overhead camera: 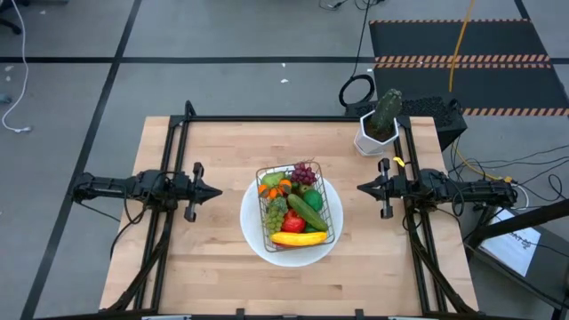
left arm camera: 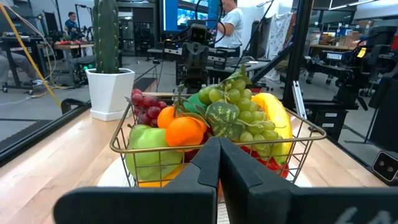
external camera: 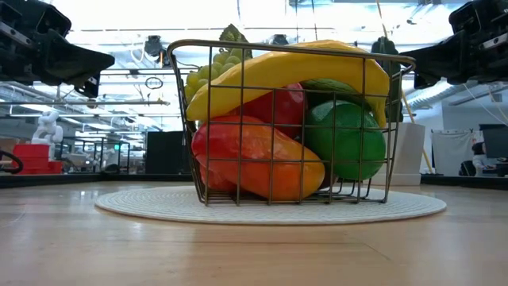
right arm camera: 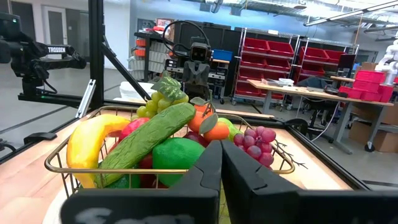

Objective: Build produce basket
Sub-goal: Return to Home Position

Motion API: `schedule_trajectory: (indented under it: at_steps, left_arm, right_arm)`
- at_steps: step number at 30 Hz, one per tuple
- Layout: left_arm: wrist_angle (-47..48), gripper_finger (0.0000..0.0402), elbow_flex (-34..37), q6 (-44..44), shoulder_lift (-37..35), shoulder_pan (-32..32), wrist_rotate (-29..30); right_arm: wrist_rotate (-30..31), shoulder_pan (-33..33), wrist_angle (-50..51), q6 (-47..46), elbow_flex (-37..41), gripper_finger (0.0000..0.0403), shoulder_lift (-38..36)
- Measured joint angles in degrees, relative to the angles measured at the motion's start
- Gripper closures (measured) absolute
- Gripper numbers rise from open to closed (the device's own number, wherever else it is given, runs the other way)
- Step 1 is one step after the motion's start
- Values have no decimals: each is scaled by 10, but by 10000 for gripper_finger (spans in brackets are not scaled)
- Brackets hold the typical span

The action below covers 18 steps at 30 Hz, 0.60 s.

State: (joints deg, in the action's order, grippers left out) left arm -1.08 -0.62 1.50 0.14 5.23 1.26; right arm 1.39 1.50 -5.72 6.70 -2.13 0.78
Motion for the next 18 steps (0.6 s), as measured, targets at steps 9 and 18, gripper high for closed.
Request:
schedule_trajectory:
  at_steps: [9, 18]
  left_arm:
    - [0, 396, 0, 0, 0, 0, 0]
    - [0, 396, 0, 0, 0, 0, 0]
  right_arm:
    - [0, 0, 0, 0, 0, 403, 0]
    - [0, 0, 0, 0, 0, 403, 0]
